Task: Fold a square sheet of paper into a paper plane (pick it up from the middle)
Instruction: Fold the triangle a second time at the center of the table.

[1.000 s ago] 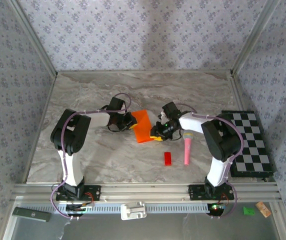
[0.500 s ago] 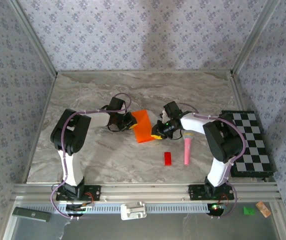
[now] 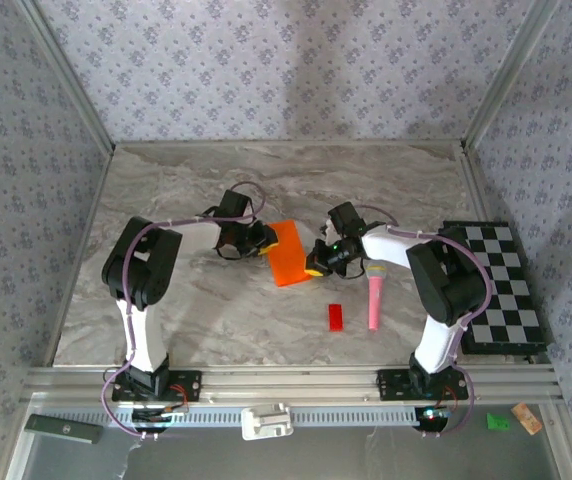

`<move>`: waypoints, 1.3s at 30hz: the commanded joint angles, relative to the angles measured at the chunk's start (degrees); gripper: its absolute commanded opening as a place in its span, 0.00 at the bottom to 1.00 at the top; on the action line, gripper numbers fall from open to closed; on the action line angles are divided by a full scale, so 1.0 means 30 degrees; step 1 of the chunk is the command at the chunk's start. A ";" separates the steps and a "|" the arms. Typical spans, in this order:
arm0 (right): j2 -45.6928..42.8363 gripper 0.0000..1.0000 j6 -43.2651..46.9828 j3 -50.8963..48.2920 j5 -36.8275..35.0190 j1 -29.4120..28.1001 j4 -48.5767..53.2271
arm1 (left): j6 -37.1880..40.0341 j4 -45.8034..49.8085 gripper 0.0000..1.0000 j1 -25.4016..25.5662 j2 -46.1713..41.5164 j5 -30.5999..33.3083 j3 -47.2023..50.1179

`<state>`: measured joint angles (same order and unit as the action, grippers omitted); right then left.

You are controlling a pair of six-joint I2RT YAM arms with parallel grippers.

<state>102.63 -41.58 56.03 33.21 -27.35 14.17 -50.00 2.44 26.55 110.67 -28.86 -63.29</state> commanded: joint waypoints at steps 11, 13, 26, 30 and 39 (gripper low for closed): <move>-0.0049 0.00 0.0570 0.1134 -0.1148 -0.0489 0.1706 | 0.0449 0.0545 0.17 -0.0823 0.0879 0.0060 -0.1061; -0.0050 0.00 0.0666 0.1339 -0.1215 -0.0602 0.1804 | 0.0604 0.1051 0.16 -0.0821 0.1133 0.0185 -0.1252; 0.1208 0.00 0.1129 0.3543 -0.0870 -0.1600 0.1745 | 0.1203 0.2255 0.13 -0.0646 0.1919 0.0310 -0.1219; 0.1945 0.00 0.0744 0.3925 -0.1141 -0.1968 0.1305 | 0.1256 0.2277 0.12 -0.0616 0.2028 0.0323 -0.1258; 0.2912 0.00 0.0062 0.5312 -0.2098 -0.2537 0.0603 | 0.1254 0.2322 0.11 -0.0529 0.2205 0.0362 -0.1185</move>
<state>109.97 -39.94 70.06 28.71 -34.46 16.69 -47.37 5.85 24.16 114.65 -28.91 -67.00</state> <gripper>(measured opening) 0.050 0.111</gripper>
